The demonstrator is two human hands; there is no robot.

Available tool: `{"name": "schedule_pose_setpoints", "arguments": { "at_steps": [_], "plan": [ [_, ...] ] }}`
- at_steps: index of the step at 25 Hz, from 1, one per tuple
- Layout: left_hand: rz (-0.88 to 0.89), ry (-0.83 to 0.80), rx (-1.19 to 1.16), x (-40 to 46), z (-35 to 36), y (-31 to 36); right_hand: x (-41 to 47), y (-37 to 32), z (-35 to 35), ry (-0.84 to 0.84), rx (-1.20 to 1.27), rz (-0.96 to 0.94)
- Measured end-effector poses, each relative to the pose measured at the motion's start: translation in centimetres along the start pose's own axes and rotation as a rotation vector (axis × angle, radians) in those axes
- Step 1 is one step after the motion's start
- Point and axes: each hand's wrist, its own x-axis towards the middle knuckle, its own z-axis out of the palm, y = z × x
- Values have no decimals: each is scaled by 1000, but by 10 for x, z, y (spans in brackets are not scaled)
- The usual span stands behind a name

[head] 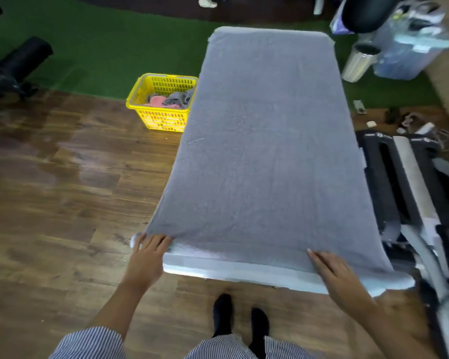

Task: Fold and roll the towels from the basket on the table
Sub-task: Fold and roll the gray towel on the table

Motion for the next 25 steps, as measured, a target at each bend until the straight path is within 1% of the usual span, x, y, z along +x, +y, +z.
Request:
{"name": "schedule_pose_setpoints", "arguments": {
  "at_steps": [4, 6, 8, 11, 13, 15, 18, 20, 22, 23, 25],
  "plan": [
    [25, 136, -14, 2, 6, 15, -54, 50, -17, -44, 3, 202],
    [53, 175, -39, 2, 9, 20, -70, 58, -24, 2, 26, 314],
    [34, 178, -57, 7, 9, 22, -76, 59, -27, 44, 59, 395],
    [1, 159, 6, 12, 4, 26, -73, 58, -24, 89, 142, 414],
    [9, 114, 51, 13, -3, 29, -67, 61, -24, 118, 175, 410],
    [26, 83, 61, 14, -8, 25, -63, 66, -20, 146, 173, 360],
    [41, 58, 73, 21, -12, 19, -56, 62, -26, 170, 147, 432],
    [-38, 51, 41, 28, -14, 24, -51, 62, -28, 226, 97, 458],
    [-99, 46, 5, 31, -15, 33, -49, 64, -28, 284, 19, 423],
    [-101, 38, -5, 31, -14, 36, -49, 66, -26, 300, 21, 415],
    [-98, 0, -14, 29, -13, 38, -50, 71, -19, 285, 117, 426]
  ]
}}
